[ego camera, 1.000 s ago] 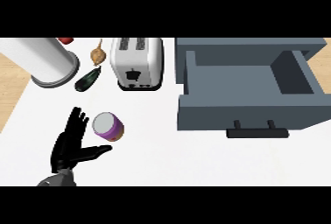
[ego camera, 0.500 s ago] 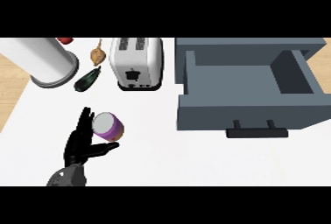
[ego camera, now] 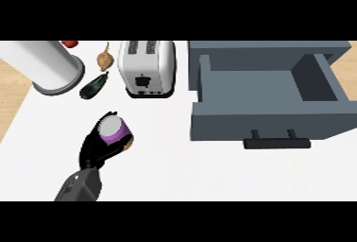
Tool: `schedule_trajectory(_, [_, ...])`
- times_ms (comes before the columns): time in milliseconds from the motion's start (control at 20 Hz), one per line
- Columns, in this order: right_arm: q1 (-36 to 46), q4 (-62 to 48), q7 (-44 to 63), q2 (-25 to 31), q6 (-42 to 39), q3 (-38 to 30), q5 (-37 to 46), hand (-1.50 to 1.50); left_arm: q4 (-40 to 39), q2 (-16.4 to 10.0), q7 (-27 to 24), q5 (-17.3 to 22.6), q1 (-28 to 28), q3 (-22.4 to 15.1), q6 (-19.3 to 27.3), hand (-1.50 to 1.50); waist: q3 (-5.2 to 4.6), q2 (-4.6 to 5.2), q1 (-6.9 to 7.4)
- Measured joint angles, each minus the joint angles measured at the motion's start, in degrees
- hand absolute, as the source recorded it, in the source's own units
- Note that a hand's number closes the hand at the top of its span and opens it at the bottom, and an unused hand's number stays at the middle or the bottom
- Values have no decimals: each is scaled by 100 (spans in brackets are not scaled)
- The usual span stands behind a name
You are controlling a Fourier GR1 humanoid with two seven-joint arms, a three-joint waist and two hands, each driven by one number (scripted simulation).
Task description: Pick up the can, place it into the drawer and close the drawer
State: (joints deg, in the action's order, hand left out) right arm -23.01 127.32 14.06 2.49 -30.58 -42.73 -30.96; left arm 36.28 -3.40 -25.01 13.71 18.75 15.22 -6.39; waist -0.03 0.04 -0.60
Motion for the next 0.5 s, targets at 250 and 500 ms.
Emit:
schedule_trajectory(250, [-76, -1, -22, -71, -65, -18, -40, -150, -169, -11, 107, 161, 257, -34, -436, 150, 1, -1, 1])
schedule_trajectory(500, [-67, 92, 108, -154, -40, -17, -101, -150, 26, 87, -18, 178, 333, -180, -622, 150, 1, -7, 17])
